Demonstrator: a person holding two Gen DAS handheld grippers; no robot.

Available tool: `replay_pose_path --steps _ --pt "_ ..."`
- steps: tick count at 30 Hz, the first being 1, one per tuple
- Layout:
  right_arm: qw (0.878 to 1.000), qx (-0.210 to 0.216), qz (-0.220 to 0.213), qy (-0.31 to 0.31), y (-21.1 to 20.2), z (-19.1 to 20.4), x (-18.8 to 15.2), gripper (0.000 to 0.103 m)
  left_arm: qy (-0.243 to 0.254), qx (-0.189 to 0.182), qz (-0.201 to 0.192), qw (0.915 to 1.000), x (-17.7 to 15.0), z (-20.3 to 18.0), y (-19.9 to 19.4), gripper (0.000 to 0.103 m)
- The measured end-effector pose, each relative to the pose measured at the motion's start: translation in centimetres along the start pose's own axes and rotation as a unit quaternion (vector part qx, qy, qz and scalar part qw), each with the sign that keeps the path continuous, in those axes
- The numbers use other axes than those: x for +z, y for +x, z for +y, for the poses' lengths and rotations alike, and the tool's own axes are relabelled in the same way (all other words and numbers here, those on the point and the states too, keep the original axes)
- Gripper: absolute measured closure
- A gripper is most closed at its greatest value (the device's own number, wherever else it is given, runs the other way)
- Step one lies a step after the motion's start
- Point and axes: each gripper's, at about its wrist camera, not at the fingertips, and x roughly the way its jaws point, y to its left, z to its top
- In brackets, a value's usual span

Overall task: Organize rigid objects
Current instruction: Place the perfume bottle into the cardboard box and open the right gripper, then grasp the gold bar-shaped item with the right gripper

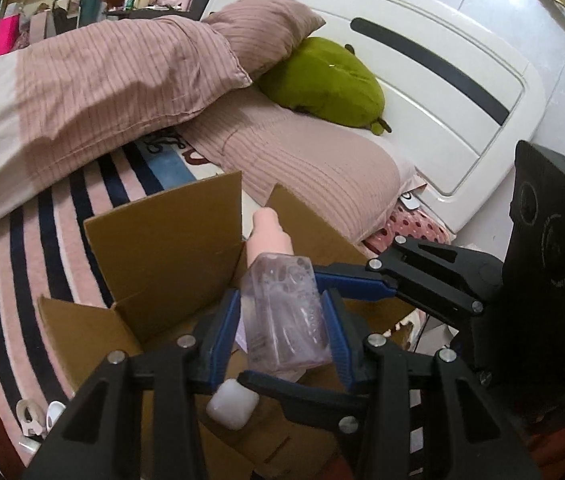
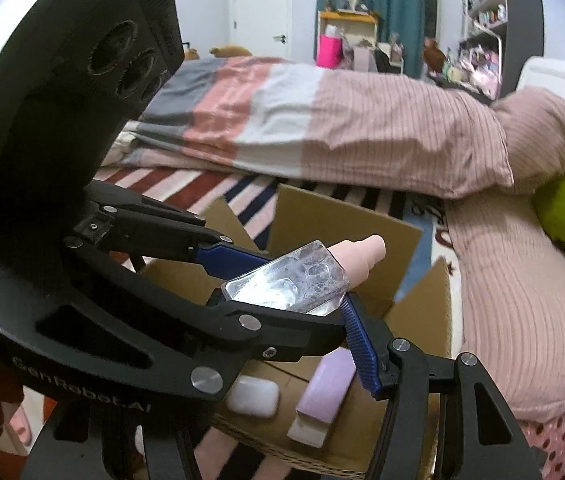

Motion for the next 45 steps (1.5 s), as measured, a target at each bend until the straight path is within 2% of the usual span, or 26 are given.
replay_pose_path --steps 2,3,4,10,20,27,33,36,38,41,45 --pt "1.0 -0.006 0.001 0.003 0.0 -0.3 -0.1 0.038 0.002 0.011 -0.002 0.9999 0.1 0.0 0.0 0.043" --pt "1.0 -0.007 -0.002 0.005 -0.2 -0.3 -0.2 0.034 0.004 0.021 -0.008 0.9997 0.1 -0.1 -0.3 0.038" --pt "1.0 -0.006 -0.003 0.005 -0.3 -0.4 -0.2 0.033 0.006 0.027 -0.012 0.9995 0.1 -0.1 -0.5 0.031" --pt "1.0 -0.005 -0.009 0.0 -0.9 0.2 0.0 0.033 0.006 0.059 -0.042 0.9974 -0.4 0.5 -3.1 0.021" --pt "0.999 0.006 -0.026 -0.021 -1.7 3.6 1.3 0.033 -0.011 0.094 -0.094 0.991 -2.9 3.2 -10.1 0.02" --pt "0.995 0.056 -0.047 -0.068 -1.3 10.1 3.8 0.033 -0.035 0.142 -0.12 0.982 -6.3 7.0 -15.3 0.02" --pt "0.987 0.125 -0.018 -0.098 2.0 15.6 4.2 0.033 -0.069 0.185 -0.135 0.9711 -10.7 11.3 -18.4 0.02" --pt "0.985 0.138 0.008 -0.108 5.2 17.9 3.2 0.033 -0.081 0.203 -0.133 0.9666 -13.2 13.1 -19.0 0.02" --pt "0.985 0.133 0.02 -0.11 6.9 18.8 2.3 0.03 -0.089 0.208 -0.13 0.9654 -14.8 14.1 -19.0 0.02" --pt "0.987 0.108 0.033 -0.11 9.9 19.4 0.5 0.018 -0.109 0.205 -0.12 0.9652 -17.3 16.0 -18.7 0.02" --pt "0.993 0.028 0.052 -0.107 14.1 19.0 -1.8 0.016 -0.13 0.202 -0.11 0.9643 -19.5 17.5 -18.1 0.02"
